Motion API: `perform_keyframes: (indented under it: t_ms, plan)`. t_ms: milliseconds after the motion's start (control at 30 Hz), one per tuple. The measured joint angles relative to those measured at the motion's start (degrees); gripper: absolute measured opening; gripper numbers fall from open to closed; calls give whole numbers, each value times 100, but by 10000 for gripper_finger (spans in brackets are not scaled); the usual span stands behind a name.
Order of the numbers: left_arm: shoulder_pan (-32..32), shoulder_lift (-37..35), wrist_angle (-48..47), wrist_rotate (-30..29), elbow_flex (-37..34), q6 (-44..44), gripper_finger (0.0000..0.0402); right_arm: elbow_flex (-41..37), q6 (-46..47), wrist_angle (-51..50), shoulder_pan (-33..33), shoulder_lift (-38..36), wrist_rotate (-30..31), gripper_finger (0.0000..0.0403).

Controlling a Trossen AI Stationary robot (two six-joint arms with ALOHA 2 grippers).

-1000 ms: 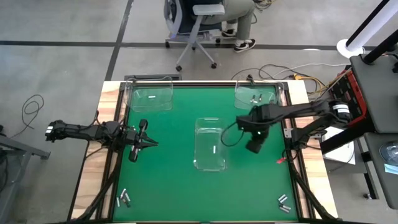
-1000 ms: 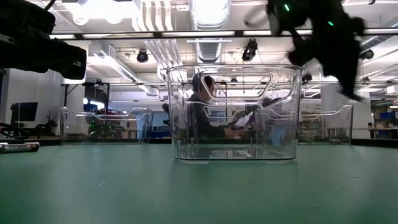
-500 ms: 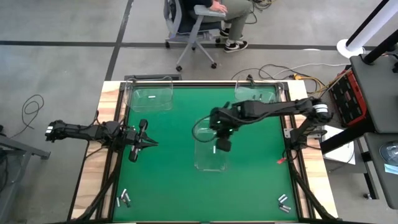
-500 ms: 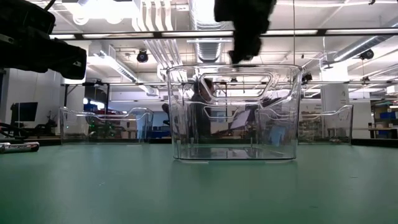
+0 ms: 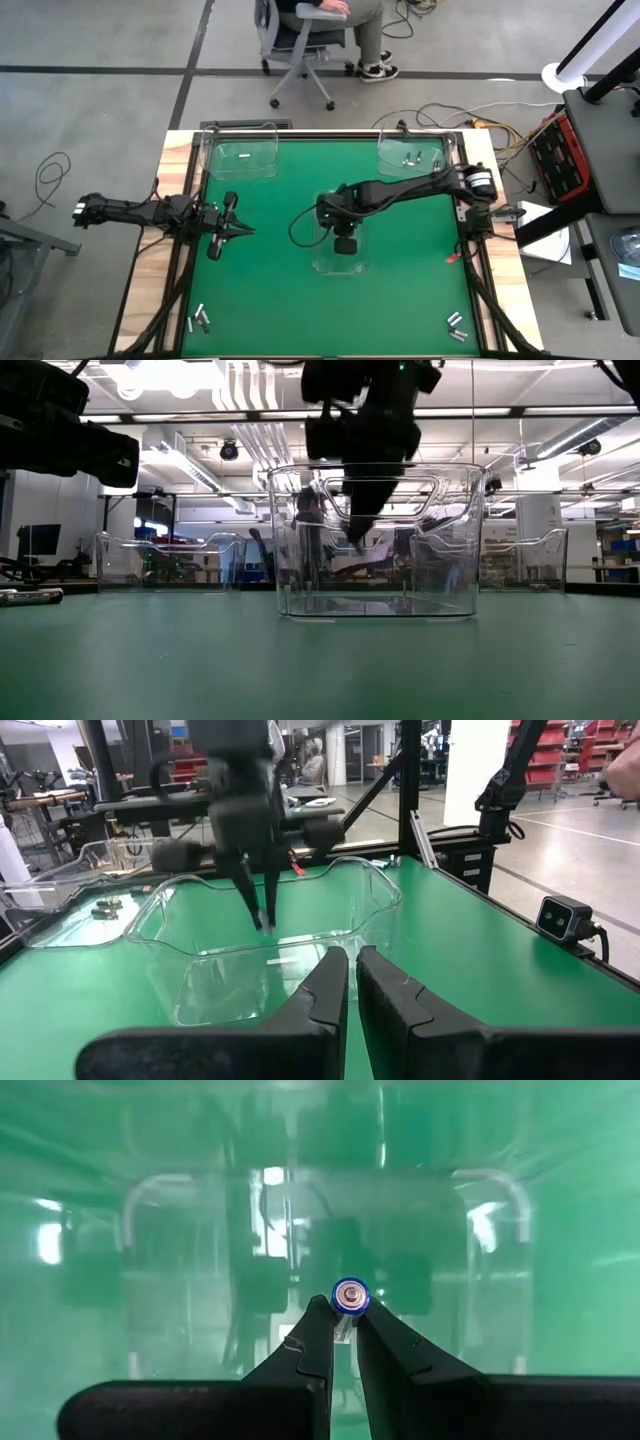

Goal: Sort batteries
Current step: Put the white battery into the bottom transparent bin

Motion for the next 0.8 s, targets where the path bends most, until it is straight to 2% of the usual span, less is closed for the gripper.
perform_keyframes:
  t_ms: [200,800]
  plan:
    - [0,0,-2,0,0,0,7,0,-9,-11,-3,403,254,21]
    - [0,0,32,0,0,-97,7,-2,-60,366,-15,845,245,22]
